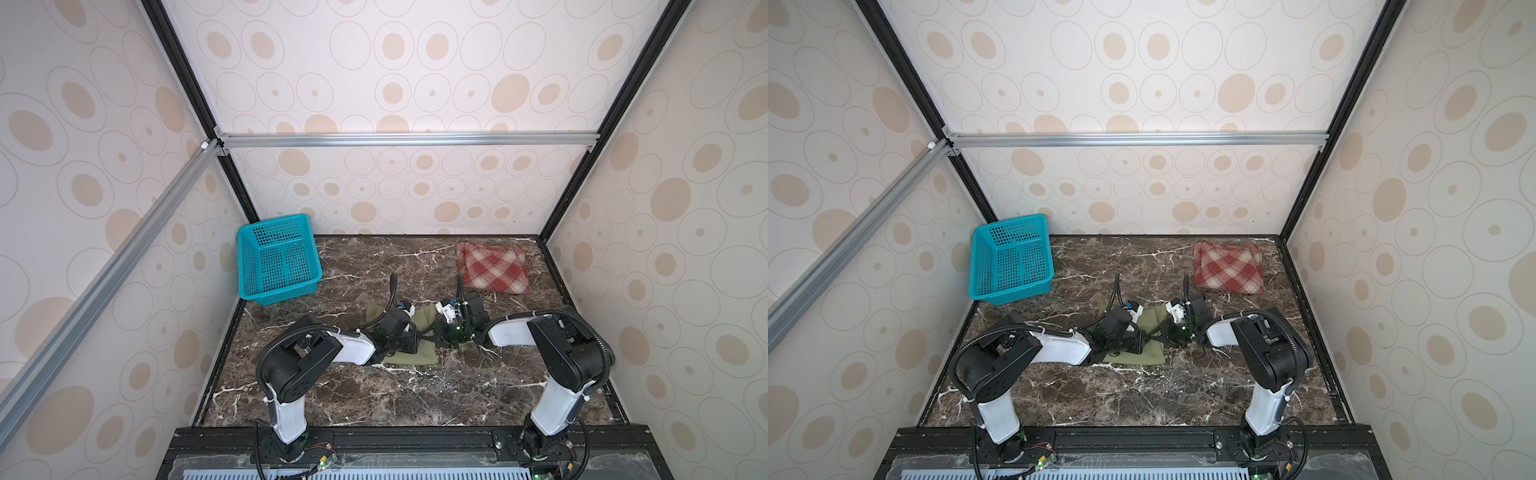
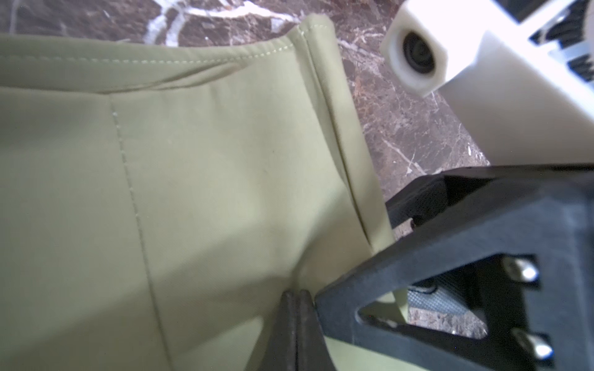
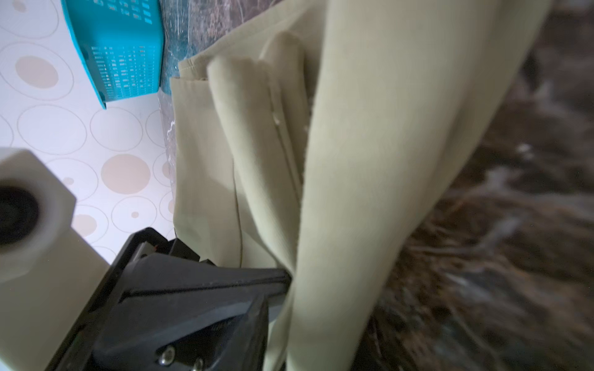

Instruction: Fold and stack the skirts

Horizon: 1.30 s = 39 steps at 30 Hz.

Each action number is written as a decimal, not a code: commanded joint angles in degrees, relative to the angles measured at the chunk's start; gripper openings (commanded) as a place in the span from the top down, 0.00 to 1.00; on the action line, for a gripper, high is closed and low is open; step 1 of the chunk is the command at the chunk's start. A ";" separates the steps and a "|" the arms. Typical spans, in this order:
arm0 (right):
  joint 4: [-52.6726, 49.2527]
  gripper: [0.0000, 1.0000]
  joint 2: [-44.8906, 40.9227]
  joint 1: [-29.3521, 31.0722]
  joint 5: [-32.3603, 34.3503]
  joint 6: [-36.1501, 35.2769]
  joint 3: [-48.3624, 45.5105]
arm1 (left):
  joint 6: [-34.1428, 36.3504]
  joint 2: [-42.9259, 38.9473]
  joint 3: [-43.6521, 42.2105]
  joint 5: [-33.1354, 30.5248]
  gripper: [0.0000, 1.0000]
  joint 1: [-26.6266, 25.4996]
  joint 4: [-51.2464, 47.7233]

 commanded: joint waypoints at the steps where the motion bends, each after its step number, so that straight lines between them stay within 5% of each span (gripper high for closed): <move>1: -6.46 0.80 4.22 1.09 5.95 0.43 -1.22 | 0.22 1.44 -0.30 -0.52 1.00 -0.63 -2.59; 4: -8.72 1.00 4.15 1.00 5.81 -0.86 0.75 | 0.09 0.62 -0.49 -1.05 1.00 -0.59 -2.73; 21: -38.16 1.00 -0.77 -10.06 4.40 -21.76 24.55 | 3.16 -16.60 -3.26 -7.45 1.00 6.37 -9.25; 39: -59.20 1.00 9.69 -14.69 2.27 -37.41 54.95 | 1.83 -16.60 -5.42 -7.13 1.00 6.88 -6.61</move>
